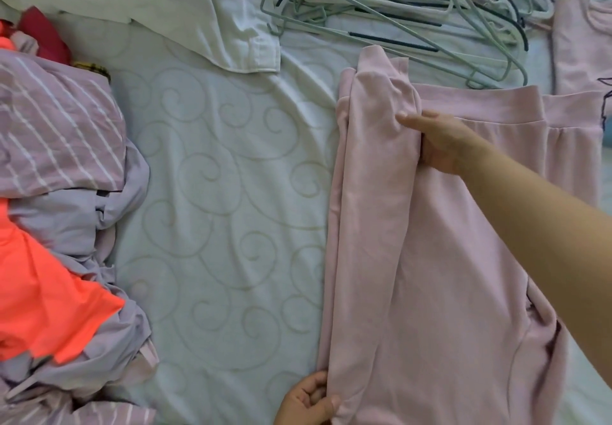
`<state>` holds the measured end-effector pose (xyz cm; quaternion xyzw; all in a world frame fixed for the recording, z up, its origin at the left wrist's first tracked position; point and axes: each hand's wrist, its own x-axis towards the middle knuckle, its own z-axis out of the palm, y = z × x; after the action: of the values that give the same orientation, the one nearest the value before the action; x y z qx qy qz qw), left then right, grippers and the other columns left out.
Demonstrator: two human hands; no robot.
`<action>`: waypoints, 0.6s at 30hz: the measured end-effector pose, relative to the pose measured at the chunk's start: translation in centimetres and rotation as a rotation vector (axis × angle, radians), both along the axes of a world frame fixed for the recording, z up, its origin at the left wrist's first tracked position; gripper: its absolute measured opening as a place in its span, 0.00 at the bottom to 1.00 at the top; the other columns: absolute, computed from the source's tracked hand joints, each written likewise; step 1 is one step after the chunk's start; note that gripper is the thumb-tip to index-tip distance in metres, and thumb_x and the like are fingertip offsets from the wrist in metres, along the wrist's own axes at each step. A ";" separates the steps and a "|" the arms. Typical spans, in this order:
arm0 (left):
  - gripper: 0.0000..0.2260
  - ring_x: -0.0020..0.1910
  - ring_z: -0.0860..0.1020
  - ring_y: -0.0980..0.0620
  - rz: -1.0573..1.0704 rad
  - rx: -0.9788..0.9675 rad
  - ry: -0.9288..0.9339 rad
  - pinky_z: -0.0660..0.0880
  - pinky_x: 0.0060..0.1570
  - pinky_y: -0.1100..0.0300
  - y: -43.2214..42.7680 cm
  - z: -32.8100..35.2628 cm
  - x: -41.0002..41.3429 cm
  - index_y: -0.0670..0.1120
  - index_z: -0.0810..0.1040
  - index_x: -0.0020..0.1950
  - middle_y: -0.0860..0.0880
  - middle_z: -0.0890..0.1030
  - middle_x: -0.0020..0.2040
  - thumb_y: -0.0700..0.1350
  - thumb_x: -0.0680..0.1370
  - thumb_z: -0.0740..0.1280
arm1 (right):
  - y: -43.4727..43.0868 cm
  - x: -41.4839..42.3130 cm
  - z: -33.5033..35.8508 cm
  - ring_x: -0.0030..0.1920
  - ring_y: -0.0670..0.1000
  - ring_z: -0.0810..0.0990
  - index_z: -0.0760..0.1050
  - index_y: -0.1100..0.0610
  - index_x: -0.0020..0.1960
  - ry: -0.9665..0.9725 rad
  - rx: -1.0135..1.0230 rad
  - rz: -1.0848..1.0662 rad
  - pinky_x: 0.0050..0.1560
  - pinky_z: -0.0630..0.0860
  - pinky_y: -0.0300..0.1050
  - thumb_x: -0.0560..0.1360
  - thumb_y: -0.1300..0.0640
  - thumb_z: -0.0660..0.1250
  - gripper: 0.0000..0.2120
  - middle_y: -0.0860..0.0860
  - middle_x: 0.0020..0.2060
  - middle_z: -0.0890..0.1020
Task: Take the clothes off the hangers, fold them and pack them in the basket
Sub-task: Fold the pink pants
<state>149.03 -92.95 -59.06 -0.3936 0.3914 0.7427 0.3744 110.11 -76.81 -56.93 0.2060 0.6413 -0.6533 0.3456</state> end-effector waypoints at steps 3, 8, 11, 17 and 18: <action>0.45 0.41 0.83 0.51 0.066 -0.078 0.068 0.78 0.38 0.63 0.1 0.1 -2.4 0.38 0.77 0.54 0.41 0.84 0.45 0.47 0.39 0.84 | 2.6 3.3 -0.2 0.43 0.49 0.83 0.75 0.60 0.58 -0.049 -0.088 0.132 0.43 0.81 0.41 0.58 0.48 0.79 0.32 0.53 0.48 0.83; 0.33 0.50 0.82 0.49 0.175 -0.044 0.233 0.78 0.46 0.60 0.3 0.8 -13.4 0.41 0.75 0.59 0.44 0.83 0.53 0.48 0.57 0.79 | 4.0 7.0 -1.6 0.45 0.49 0.82 0.76 0.58 0.54 -0.001 -0.206 0.194 0.48 0.79 0.39 0.48 0.47 0.84 0.38 0.51 0.45 0.84; 0.18 0.49 0.81 0.45 0.067 -0.158 0.238 0.78 0.47 0.54 1.3 0.0 -18.8 0.43 0.78 0.53 0.44 0.83 0.49 0.44 0.66 0.76 | 2.8 7.2 -1.2 0.50 0.50 0.82 0.75 0.57 0.57 0.066 -0.184 0.290 0.48 0.78 0.38 0.55 0.51 0.81 0.33 0.50 0.48 0.84; 0.08 0.49 0.80 0.47 0.239 -0.153 0.185 0.77 0.56 0.51 1.5 -0.9 -18.5 0.45 0.77 0.54 0.44 0.82 0.50 0.38 0.75 0.67 | 4.2 8.0 -0.4 0.44 0.46 0.82 0.77 0.55 0.56 -0.088 -0.071 0.590 0.47 0.78 0.37 0.47 0.42 0.82 0.40 0.48 0.46 0.83; 0.08 0.48 0.81 0.48 0.255 -0.142 0.185 0.77 0.55 0.52 1.4 -1.0 -18.3 0.46 0.77 0.53 0.45 0.82 0.50 0.38 0.76 0.66 | 4.6 8.2 -0.3 0.39 0.45 0.79 0.78 0.55 0.54 -0.111 -0.017 0.661 0.44 0.75 0.37 0.49 0.42 0.82 0.37 0.48 0.42 0.82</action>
<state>130.77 -91.59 -60.03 -0.3953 0.4228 0.7878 0.2107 118.32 -72.24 -57.23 0.0192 0.6482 -0.4990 0.5749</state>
